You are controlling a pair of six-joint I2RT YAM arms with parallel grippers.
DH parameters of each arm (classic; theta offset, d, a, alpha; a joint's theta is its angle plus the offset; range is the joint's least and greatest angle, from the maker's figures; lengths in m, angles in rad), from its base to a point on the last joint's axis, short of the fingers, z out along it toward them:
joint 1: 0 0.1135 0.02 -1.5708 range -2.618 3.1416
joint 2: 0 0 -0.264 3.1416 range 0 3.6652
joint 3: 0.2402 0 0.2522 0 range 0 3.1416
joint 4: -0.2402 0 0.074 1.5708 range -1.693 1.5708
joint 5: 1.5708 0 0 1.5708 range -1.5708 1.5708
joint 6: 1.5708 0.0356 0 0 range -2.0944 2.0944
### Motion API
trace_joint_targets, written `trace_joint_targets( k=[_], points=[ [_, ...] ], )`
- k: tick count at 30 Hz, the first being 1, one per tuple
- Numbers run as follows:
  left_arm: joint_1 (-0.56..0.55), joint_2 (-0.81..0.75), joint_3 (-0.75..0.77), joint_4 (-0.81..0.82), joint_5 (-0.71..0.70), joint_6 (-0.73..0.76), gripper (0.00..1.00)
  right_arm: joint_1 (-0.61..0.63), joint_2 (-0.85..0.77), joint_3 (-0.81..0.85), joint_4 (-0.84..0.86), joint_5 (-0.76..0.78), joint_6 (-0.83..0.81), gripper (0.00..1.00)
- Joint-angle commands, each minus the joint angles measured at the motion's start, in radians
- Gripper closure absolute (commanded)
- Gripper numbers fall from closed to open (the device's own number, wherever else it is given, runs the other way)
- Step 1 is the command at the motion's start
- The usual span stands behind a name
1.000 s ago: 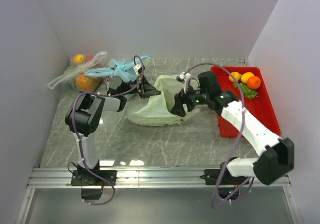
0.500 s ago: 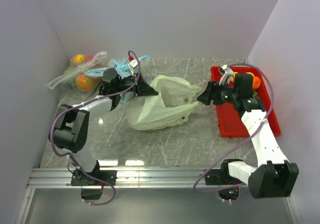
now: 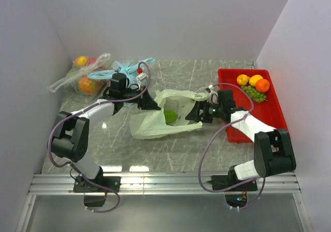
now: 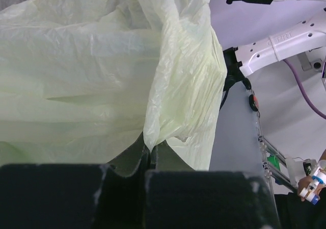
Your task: Place the fake fruits into the plastic bag and tie a complex knot
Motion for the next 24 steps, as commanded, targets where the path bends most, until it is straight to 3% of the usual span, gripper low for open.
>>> trace_joint_targets(
  k=[1,4,7,8,12,18,19,24],
  points=[
    [-0.002,-0.032,0.017,0.004,0.024,0.047,1.0,0.056,0.064,0.021,0.152,0.002,0.054,0.15],
    [-0.002,-0.029,0.022,0.019,0.02,0.036,0.99,0.074,0.14,0.064,0.187,0.001,0.083,0.21],
    [-0.002,-0.035,0.023,0.024,0.014,0.034,0.99,0.054,0.252,0.168,0.165,-0.035,0.115,0.67],
    [-0.002,-0.037,0.028,0.006,0.009,0.045,0.99,0.036,0.256,0.188,0.161,-0.056,0.118,1.0],
    [0.013,-0.045,0.088,-0.224,-0.019,0.174,0.99,-0.048,0.127,0.265,0.046,-0.132,0.051,1.0],
    [0.069,-0.049,0.065,-0.151,-0.081,0.047,0.93,-0.065,-0.118,0.288,-0.186,-0.218,-0.009,1.0],
    [0.069,-0.045,0.069,-0.148,-0.142,0.036,0.93,-0.05,-0.141,0.278,-0.207,-0.211,-0.015,1.0],
    [0.07,0.061,0.127,-0.22,-0.296,0.04,0.94,0.016,-0.111,0.252,-0.284,-0.117,-0.069,1.0]
  ],
)
